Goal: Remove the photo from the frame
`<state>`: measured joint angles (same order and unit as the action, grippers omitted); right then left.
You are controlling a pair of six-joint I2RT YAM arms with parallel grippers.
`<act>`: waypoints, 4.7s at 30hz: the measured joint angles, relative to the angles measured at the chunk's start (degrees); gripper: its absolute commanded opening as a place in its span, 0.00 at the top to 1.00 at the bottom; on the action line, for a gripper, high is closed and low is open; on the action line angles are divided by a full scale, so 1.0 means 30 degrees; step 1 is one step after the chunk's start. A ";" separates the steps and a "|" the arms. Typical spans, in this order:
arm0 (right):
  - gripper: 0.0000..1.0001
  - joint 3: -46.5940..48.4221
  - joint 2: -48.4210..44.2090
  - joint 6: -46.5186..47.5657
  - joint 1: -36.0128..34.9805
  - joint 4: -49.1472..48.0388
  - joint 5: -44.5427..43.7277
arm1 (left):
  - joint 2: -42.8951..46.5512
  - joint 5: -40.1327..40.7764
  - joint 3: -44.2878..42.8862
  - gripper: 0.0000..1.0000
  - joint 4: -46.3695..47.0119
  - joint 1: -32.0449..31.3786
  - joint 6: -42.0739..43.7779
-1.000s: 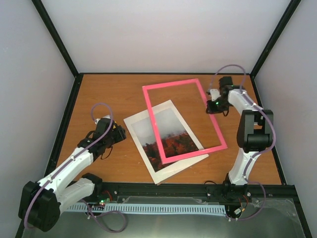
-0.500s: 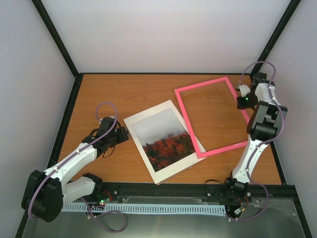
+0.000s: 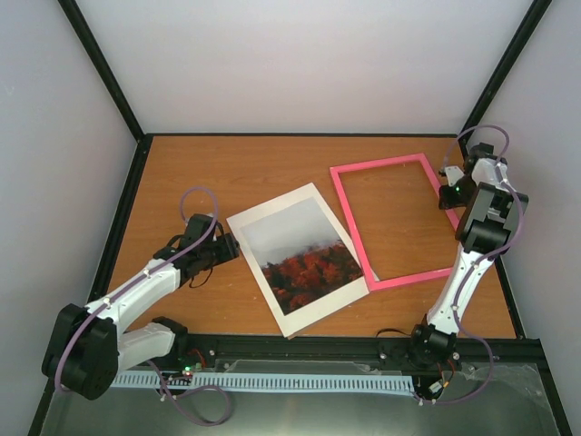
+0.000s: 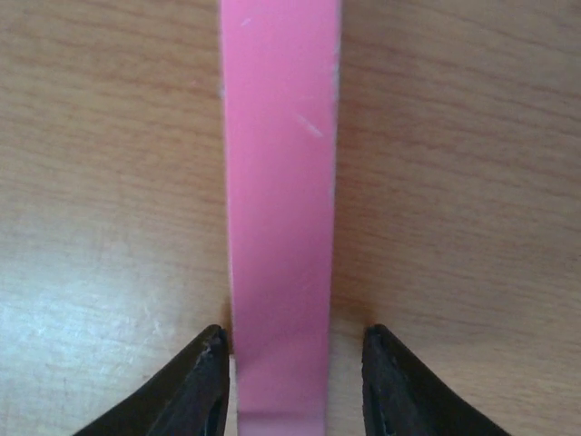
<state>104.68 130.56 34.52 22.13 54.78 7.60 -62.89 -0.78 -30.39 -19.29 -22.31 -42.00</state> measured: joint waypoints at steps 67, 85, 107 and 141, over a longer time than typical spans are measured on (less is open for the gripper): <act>0.53 -1.5613 -0.9661 -0.2412 -1.4863 -0.4779 0.8364 | -0.4226 -0.5625 -0.0729 0.39 0.1989 -0.0430 -0.1953; 0.52 -1.5548 -0.9559 -0.2463 -1.4877 -0.4765 0.8335 | -0.5537 -0.7147 -0.0160 0.42 0.3723 -0.0670 -0.2317; 0.52 -1.5409 -0.9391 -0.2477 -1.4877 -0.4758 0.8415 | -0.5727 -0.6630 -0.1530 0.50 0.3548 -0.1341 -0.2317; 0.52 -1.5256 -1.4855 -0.2973 -1.4775 -0.3490 0.7038 | -1.1249 -0.7839 -0.4488 0.99 0.8036 -0.3177 -0.1887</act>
<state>58.92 86.00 25.61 -22.20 44.31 28.71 -96.64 -24.29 -43.86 4.82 -31.83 -47.66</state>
